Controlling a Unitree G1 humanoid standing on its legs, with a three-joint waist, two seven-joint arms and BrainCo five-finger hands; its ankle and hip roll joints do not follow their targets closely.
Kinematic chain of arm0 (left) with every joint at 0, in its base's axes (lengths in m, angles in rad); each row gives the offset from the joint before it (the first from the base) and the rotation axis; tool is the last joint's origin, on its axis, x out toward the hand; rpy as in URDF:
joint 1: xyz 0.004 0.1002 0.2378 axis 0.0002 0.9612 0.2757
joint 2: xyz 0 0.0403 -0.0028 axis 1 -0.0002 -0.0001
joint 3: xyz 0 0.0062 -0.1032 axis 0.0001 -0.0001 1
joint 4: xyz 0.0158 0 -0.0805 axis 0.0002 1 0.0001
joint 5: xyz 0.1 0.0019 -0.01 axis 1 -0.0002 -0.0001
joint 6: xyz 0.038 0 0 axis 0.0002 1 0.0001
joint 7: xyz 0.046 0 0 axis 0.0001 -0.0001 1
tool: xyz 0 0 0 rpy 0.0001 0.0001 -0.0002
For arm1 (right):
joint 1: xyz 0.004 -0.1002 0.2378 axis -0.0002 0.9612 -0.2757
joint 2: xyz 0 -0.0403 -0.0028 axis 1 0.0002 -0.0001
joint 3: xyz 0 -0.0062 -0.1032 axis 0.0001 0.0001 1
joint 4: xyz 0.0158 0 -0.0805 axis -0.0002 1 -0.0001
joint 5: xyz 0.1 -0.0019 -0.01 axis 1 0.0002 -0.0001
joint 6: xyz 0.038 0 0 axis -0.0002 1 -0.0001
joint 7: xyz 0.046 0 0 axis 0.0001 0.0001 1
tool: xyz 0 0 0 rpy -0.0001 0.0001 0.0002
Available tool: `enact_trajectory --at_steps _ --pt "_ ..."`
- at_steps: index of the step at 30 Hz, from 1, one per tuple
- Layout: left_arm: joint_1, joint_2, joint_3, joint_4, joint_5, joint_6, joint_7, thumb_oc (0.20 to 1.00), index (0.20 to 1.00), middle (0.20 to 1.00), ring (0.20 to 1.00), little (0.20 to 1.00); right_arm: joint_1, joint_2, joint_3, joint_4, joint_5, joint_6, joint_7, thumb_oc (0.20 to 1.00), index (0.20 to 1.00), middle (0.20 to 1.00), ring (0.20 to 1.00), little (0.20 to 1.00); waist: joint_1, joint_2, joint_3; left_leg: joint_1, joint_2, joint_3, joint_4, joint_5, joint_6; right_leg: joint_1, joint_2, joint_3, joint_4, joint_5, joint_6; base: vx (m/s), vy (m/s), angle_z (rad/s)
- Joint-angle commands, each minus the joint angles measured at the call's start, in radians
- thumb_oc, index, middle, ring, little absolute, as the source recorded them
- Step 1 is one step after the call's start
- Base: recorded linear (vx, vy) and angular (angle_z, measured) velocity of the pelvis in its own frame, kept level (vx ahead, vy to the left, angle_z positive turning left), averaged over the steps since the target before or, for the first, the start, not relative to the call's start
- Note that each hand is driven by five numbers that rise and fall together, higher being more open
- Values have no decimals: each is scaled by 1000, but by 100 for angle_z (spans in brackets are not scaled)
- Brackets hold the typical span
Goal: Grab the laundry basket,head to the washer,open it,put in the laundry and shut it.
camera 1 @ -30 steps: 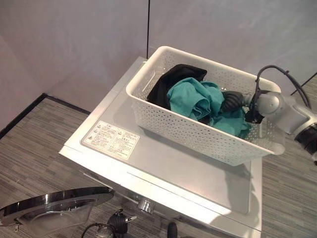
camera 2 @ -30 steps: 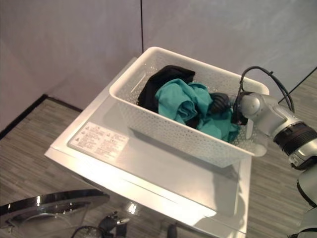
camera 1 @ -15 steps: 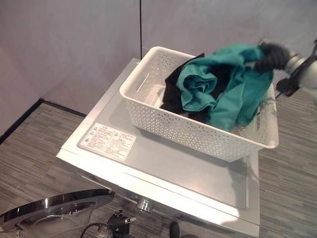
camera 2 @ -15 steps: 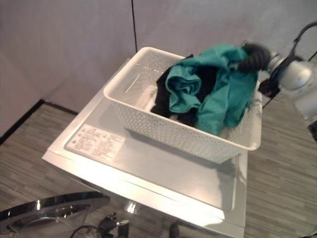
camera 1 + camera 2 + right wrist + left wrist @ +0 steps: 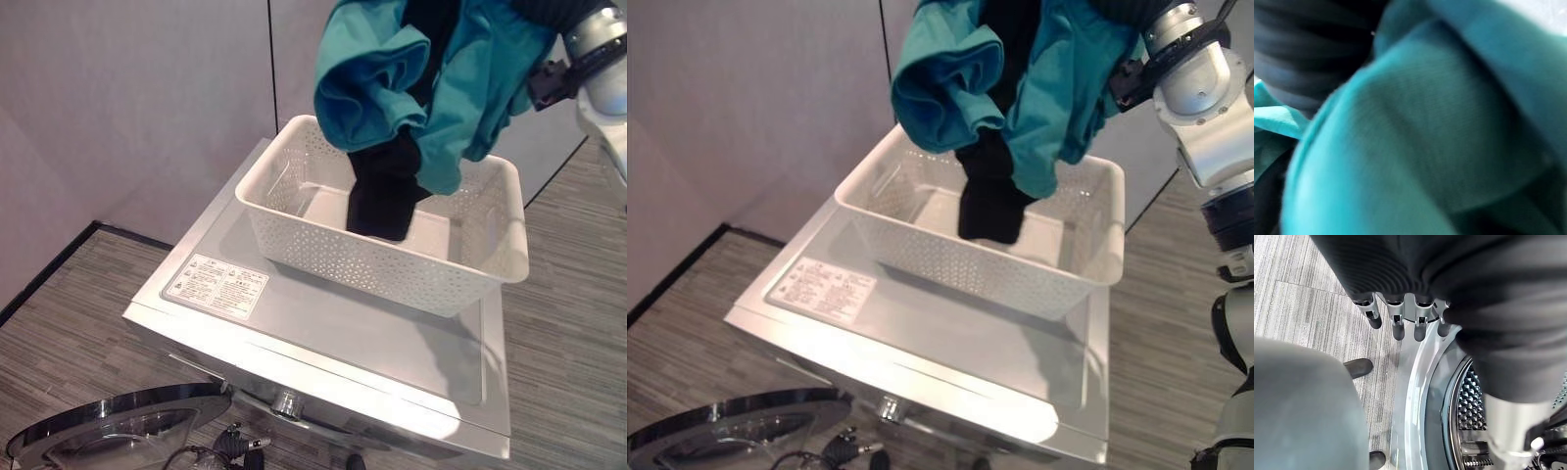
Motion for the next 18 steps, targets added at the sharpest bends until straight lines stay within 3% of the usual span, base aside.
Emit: enact_trajectory --at_steps 1,9,11,18 --pt "-41 19 -84 112 39 -6 20 1000 1000 1000 1000 1000 -191 -5 -108 74 -31 -60 -104 200 200 200 200 200 55 -73 -28 173 69 21 7 -146 -27 -40 -94 -45 77 -21 64 0 0 0" --pt "-31 18 -91 120 45 -5 22 1000 1000 1000 1000 1000 -239 26 -60 162 -90 -32 -106 200 200 200 200 200 63 -78 -28 176 69 14 7 -147 -27 -32 -91 -49 72 -21 61 0 0 0" --pt "-32 24 -79 122 44 -6 16 1000 1000 1000 1000 1000 -260 4 24 190 -94 -7 -16 200 200 200 200 200 61 -82 -28 175 69 15 7 -145 -29 -30 -90 -49 70 -22 61 0 0 0" --pt "-17 20 -77 131 36 1 -12 1000 1000 1000 1000 1000 -253 -5 142 246 -46 36 113 200 200 200 200 200 53 -84 -27 176 69 19 7 -139 -32 -28 -88 -47 69 -24 60 0 0 0"
